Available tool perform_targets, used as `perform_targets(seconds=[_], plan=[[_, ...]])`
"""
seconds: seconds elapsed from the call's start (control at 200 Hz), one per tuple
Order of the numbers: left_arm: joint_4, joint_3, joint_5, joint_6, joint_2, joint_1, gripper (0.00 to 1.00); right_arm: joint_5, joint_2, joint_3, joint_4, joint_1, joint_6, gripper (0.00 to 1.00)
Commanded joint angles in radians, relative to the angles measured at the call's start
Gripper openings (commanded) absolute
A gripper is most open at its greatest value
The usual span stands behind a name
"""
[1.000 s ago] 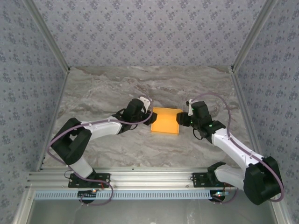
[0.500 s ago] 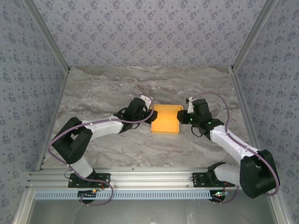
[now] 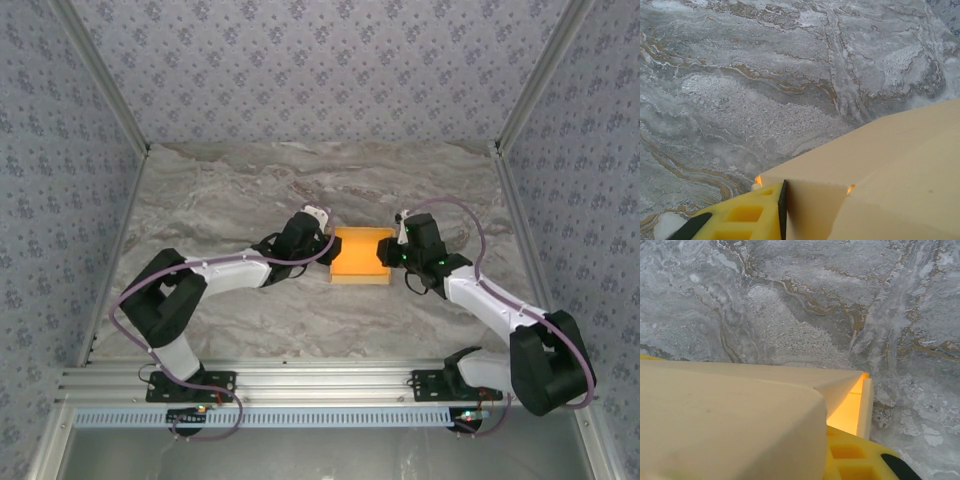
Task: Fold the paper box
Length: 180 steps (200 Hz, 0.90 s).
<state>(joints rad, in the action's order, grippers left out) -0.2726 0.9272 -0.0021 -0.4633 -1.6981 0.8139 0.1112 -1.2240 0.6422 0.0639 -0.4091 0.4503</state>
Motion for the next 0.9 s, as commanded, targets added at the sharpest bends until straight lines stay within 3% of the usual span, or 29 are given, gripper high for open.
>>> perform_targets(seconds=[0.0, 0.3, 0.47, 0.78, 0.894], plan=[[0.0, 0.011, 0.002, -0.021, -0.005, 0.017, 0.27, -0.034, 0.037, -0.005, 0.053, -0.013, -0.04, 0.2], [0.09, 0.075, -0.069, -0.008, -0.023, 0.054, 0.26, -0.045, 0.093, -0.036, 0.101, 0.0, -0.075, 0.29], [0.124, 0.094, -0.147, 0.012, -0.033, 0.06, 0.24, -0.023, 0.14, -0.059, 0.117, 0.013, -0.056, 0.42], [0.144, 0.099, -0.287, 0.074, -0.04, 0.059, 0.17, 0.166, 0.273, -0.095, 0.141, 0.104, 0.036, 0.59], [0.153, 0.098, -0.314, 0.108, -0.027, 0.057, 0.16, 0.272, 0.267, -0.102, 0.095, 0.165, 0.055, 0.59]])
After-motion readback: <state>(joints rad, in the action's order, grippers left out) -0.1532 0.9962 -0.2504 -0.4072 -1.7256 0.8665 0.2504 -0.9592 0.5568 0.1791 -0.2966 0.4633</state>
